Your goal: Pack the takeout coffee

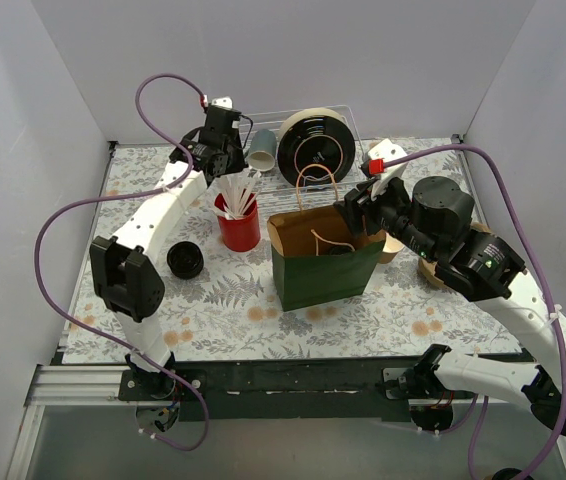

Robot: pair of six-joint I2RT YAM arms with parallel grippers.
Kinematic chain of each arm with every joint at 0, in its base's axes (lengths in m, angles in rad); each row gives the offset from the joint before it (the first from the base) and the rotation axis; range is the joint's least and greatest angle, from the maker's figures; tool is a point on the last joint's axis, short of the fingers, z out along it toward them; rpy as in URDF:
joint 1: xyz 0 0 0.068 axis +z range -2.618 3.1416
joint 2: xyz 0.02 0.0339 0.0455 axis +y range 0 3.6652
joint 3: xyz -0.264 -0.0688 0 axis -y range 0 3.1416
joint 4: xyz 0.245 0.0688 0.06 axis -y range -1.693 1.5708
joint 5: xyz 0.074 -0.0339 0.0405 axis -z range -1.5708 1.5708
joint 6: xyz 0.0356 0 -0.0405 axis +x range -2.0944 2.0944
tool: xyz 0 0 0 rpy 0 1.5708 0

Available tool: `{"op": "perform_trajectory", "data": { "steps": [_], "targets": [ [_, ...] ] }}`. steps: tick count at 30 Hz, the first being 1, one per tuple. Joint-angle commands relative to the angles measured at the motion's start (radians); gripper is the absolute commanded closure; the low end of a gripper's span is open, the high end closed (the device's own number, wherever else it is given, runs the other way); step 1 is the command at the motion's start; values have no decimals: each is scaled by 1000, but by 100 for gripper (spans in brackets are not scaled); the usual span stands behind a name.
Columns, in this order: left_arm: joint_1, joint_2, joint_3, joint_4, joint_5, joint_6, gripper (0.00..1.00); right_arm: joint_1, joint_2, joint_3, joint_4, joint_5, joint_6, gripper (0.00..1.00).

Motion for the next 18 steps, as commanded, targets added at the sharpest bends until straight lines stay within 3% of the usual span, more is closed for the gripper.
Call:
{"op": "perform_trajectory", "data": {
  "steps": [1,18],
  "targets": [
    [1,-61,59,-35,-1,21,100,-6,-22,-7,42,16,-13,37],
    [1,-264,188,-82,45,50,100,-6,-39,-7,68,58,53,39]
  ]
}}
